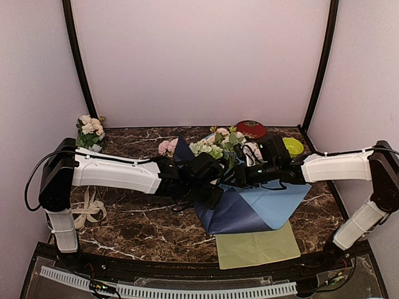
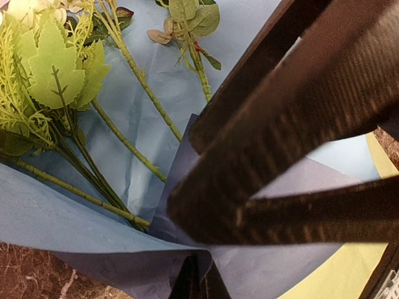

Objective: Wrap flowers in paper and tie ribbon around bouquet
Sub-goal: Pass from the left arm to the right

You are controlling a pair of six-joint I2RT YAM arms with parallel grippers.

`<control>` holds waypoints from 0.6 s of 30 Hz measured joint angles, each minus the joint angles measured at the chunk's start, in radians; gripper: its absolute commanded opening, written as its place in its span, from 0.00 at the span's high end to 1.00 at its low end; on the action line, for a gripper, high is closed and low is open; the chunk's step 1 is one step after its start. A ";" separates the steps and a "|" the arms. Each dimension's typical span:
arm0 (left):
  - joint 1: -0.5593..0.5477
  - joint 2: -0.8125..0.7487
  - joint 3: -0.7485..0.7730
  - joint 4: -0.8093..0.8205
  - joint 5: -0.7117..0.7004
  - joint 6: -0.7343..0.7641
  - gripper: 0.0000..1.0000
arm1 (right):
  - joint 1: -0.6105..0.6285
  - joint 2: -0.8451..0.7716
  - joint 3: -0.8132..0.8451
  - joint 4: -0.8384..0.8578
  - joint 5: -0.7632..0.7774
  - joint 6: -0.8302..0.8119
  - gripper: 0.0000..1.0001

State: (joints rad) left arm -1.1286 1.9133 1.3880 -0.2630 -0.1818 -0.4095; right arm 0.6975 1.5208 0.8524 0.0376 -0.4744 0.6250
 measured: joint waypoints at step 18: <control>0.000 0.004 0.000 0.000 0.010 0.006 1.00 | 0.047 0.133 0.040 0.060 -0.030 0.012 0.71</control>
State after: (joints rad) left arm -1.1286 1.9171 1.3880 -0.2626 -0.1722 -0.4034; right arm 0.7444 1.6535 0.8921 0.0978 -0.5045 0.6373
